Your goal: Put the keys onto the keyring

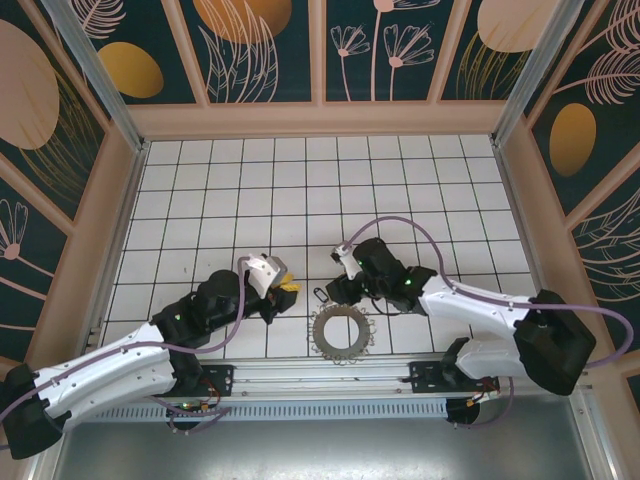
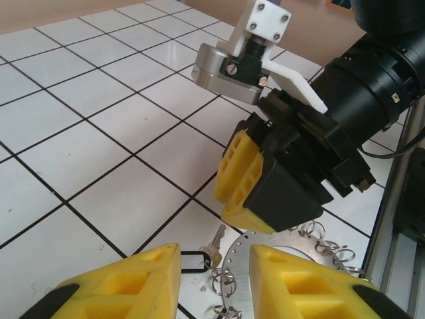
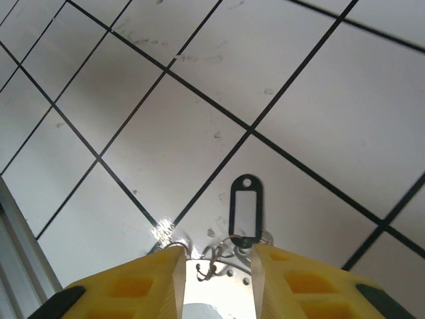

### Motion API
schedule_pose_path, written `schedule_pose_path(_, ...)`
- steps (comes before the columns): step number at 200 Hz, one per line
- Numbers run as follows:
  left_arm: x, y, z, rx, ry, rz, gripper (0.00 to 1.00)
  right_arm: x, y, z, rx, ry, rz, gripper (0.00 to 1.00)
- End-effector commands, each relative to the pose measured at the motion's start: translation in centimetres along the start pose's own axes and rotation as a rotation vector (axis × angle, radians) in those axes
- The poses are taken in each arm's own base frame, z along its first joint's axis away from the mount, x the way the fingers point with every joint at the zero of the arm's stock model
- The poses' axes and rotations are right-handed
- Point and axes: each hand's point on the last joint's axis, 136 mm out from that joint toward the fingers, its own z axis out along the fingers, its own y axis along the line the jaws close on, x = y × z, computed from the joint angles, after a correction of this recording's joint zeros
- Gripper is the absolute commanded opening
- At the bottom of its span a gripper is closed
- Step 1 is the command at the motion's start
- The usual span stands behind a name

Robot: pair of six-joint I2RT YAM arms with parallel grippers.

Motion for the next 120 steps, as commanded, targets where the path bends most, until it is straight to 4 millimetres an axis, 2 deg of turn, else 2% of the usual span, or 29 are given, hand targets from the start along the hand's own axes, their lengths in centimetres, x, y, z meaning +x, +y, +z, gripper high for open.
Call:
schedule_pose_path(1, -1.0, 0.4, -0.2, -0.024, -0.070, -0.047, 0.32, -0.5, 1.2, 0.8, -0.056, 0.051, 0.047, 0.30)
schedule_pose_path(47, -0.5, 1.1, -1.1, -0.051, -0.117, -0.037, 0.32, 1.1, 1.3, 2.3, -0.028, 0.178, 0.094, 0.28)
schedule_pose_path(76, -0.5, 1.1, -1.5, -0.043, -0.141, -0.033, 0.32, 2.5, 1.2, 3.3, 0.006, 0.257, 0.112, 0.26)
schedule_pose_path(120, -0.5, 0.9, -1.6, -0.035, -0.150, -0.028, 0.33, 3.5, 0.9, 4.1, 0.048, 0.311, 0.127, 0.24)
